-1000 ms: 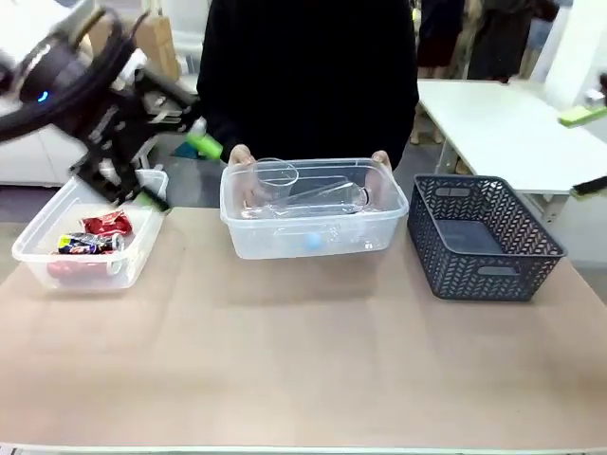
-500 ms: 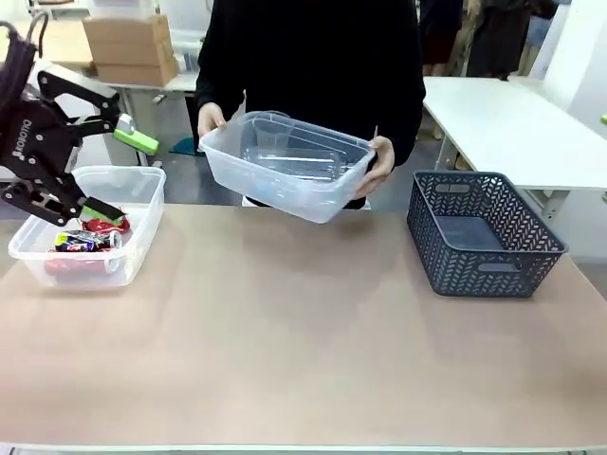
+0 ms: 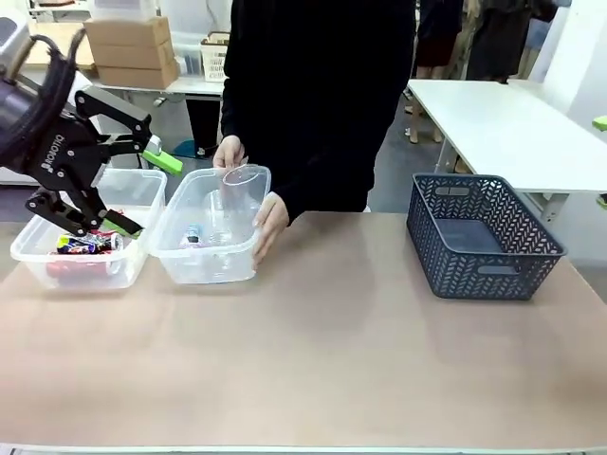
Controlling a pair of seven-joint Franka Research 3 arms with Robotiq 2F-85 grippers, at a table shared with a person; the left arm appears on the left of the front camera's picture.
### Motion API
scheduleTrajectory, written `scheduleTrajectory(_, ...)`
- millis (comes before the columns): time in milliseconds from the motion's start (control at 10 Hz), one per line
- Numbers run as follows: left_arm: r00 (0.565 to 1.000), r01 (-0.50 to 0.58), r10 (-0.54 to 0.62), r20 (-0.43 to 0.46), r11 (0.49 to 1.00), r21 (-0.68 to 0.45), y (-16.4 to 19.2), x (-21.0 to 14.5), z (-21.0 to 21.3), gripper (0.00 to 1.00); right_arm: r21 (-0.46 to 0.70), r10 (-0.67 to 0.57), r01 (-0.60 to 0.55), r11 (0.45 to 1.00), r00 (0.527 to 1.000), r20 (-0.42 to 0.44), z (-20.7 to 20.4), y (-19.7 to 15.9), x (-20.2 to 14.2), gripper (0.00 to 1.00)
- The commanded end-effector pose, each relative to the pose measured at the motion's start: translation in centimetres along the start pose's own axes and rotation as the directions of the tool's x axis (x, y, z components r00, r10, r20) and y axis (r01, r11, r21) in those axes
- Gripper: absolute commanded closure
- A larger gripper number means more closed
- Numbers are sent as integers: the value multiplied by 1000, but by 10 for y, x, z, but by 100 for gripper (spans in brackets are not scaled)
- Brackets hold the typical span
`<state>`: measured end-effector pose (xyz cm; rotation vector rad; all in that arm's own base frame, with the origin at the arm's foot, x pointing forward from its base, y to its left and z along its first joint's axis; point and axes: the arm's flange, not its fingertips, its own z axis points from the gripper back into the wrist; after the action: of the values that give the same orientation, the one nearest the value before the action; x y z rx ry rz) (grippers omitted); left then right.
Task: Sort the waste into each basket.
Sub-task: Release the Organizing box you were holding.
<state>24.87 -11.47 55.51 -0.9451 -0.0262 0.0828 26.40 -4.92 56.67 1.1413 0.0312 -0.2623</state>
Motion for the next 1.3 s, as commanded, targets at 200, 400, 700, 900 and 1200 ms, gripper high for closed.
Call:
scheduleTrajectory(200, 1000, 23, -24, -11, 999, -29, 0, 3, 3, 0, 14, 30, -30, 999, 1000, -3, 3, 1, 1, 0)
scheduleTrajectory(400, 1000, 23, -24, -11, 999, -29, 0, 3, 3, 0, 14, 30, -30, 999, 1000, -3, 3, 1, 1, 0)
scheduleTrajectory(700, 1000, 23, -24, -11, 999, -29, 0, 3, 3, 0, 14, 30, -30, 999, 1000, -3, 3, 1, 1, 0)
scheduleTrajectory(900, 1000, 23, -24, -11, 999, -29, 0, 3, 3, 0, 14, 30, -30, 999, 1000, -3, 3, 1, 1, 0)
scheduleTrajectory(1200, 1000, 23, -24, -11, 999, -29, 0, 3, 3, 0, 14, 30, -30, 999, 1000, -3, 3, 1, 1, 0)
